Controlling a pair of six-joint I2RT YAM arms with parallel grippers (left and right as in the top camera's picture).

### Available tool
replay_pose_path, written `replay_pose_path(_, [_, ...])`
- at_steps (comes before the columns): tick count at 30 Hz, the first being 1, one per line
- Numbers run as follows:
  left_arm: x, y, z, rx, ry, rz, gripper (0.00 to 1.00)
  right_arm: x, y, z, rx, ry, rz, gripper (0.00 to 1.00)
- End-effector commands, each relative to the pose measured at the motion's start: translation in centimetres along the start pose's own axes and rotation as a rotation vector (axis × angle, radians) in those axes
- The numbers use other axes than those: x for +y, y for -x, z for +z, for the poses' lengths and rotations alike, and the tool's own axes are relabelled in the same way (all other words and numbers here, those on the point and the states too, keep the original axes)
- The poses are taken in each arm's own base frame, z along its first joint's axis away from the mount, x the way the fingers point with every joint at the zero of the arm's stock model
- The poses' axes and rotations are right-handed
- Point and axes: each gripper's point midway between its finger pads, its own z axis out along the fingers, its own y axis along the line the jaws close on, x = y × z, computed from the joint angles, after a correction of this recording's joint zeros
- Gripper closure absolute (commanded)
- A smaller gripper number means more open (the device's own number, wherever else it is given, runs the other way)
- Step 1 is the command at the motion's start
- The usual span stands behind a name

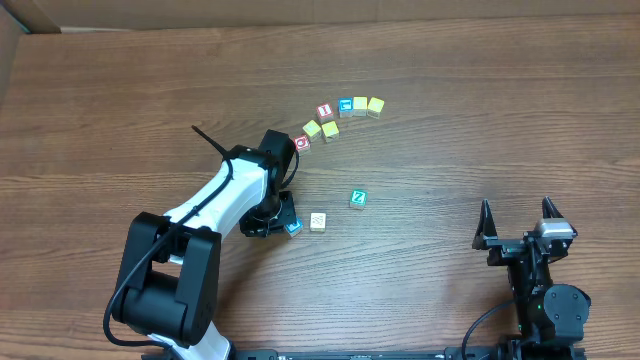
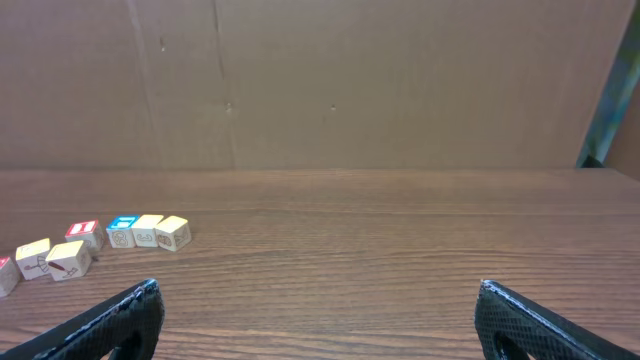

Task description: Flip 4 blocks

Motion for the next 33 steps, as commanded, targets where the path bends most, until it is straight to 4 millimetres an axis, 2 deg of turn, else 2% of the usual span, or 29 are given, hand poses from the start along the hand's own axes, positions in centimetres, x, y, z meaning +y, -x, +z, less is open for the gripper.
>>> replay_pose_path(1, [-0.7,-0.2,-0.3,-0.009,-0.036,-0.009,0.95,0.1,-0.2,0.0,-0.002,0.006,-0.004,0.0])
replay_pose_path(8, [-1.9,0.0,-0.3,-0.008,-0.101,-0.007,0.94,0.1,-0.2,0.0,-0.002,0.006,-0.004,0.0])
replay_pose_path(24, [-2.1,0.6,-0.4,-0.03,-0.111,-0.037,0.92,0.1,-0.2,0.0,-0.002,0.006,-0.004,0.0])
replay_pose_path(33, [-2.0,-1.6,-0.3,0.054,-0.096,-0.016,0.91,0.1,-0.2,0.0,-0.002,0.006,-0.004,0.0])
